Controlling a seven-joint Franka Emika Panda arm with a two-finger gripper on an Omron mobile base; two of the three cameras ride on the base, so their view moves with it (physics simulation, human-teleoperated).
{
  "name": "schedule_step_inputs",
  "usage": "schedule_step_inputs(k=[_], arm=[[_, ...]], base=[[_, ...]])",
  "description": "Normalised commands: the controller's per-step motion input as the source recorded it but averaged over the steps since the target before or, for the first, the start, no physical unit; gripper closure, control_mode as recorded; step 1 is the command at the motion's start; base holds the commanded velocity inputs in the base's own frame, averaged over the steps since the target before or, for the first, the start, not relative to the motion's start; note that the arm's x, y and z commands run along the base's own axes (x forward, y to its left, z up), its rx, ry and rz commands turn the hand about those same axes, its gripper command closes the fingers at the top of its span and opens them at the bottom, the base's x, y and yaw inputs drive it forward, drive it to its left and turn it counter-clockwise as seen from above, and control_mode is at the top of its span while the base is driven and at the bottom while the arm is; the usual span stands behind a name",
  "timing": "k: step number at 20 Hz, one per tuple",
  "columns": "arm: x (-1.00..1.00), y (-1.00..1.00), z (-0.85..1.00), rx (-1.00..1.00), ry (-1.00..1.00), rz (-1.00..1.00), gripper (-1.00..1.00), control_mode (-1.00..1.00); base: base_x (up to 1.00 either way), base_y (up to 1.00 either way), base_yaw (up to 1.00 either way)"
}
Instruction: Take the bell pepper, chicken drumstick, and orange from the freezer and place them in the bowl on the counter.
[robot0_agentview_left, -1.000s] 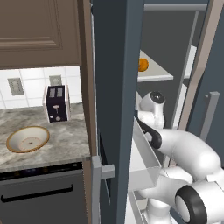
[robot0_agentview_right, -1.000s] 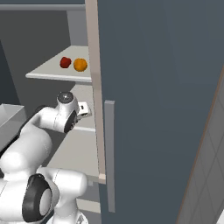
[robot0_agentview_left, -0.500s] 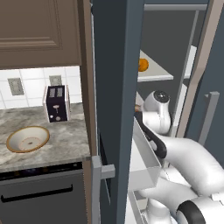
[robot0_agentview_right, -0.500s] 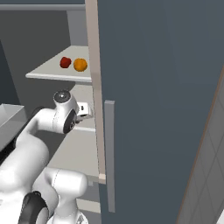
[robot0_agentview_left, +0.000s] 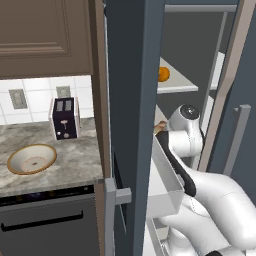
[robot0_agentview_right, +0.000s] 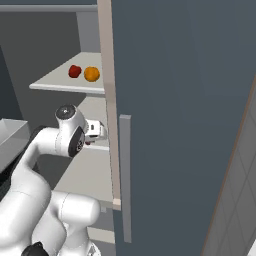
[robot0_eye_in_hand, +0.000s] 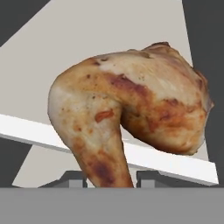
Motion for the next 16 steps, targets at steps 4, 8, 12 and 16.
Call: schedule_step_inputs(k=[4,8,12,16], arm=[[-0.38,-0.11,0.22,0.00,0.02,-0.13,1.00,-1.00],[-0.29,-0.03,0.24,0.00,0.01,-0.06,1.00,-1.00],[-0.31,-0.01,0.29,0.00,0.00,0.00,1.00,-1.00],[-0.33,-0.01,0.15,0.00,0.00,0.00,1.00,-1.00]], base=[[0.00,0.00,0.00],[0.00,0.00,0.00],[0.00,0.00,0.00],[0.00,0.00,0.00]])
